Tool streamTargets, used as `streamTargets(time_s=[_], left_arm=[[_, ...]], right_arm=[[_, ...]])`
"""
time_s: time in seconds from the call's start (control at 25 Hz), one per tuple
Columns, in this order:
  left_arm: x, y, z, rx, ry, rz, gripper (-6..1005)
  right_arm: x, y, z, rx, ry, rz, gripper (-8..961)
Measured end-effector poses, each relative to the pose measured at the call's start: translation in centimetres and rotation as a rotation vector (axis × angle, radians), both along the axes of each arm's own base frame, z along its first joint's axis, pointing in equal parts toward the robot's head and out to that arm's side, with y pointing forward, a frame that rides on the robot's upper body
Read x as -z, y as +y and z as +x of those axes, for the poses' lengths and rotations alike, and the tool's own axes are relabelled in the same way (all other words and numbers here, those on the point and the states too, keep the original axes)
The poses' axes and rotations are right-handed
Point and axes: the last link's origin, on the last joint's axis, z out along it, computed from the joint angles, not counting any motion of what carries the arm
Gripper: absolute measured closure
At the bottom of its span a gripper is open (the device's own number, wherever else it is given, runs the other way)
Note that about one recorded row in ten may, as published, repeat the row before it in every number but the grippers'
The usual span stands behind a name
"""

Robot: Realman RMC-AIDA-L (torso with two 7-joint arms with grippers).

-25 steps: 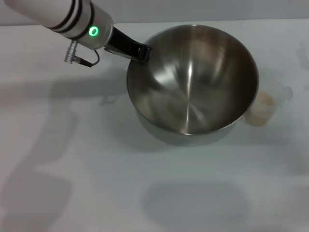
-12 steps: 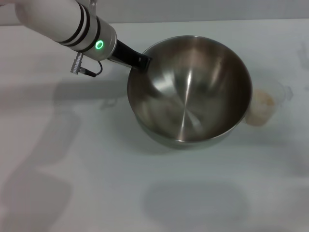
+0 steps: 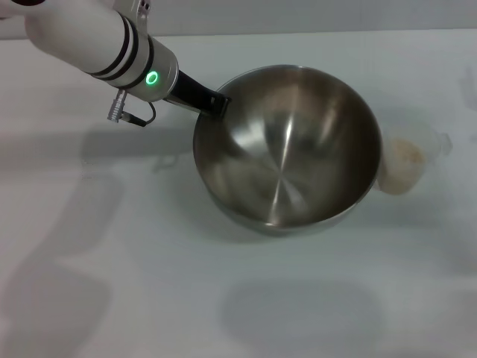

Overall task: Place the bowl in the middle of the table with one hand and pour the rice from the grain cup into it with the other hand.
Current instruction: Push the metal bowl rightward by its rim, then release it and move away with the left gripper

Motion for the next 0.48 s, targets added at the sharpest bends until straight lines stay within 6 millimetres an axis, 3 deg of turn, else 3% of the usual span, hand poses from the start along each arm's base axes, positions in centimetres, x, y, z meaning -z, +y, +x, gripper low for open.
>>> streamTargets(time_s=[0.48], left_arm=[[-0.21,0.12,0.13,-0.005,-0.030,0.012,905]], right_arm=[[-0.01,-0.20,-0.05,-0.006,0.001,0.007,251]])
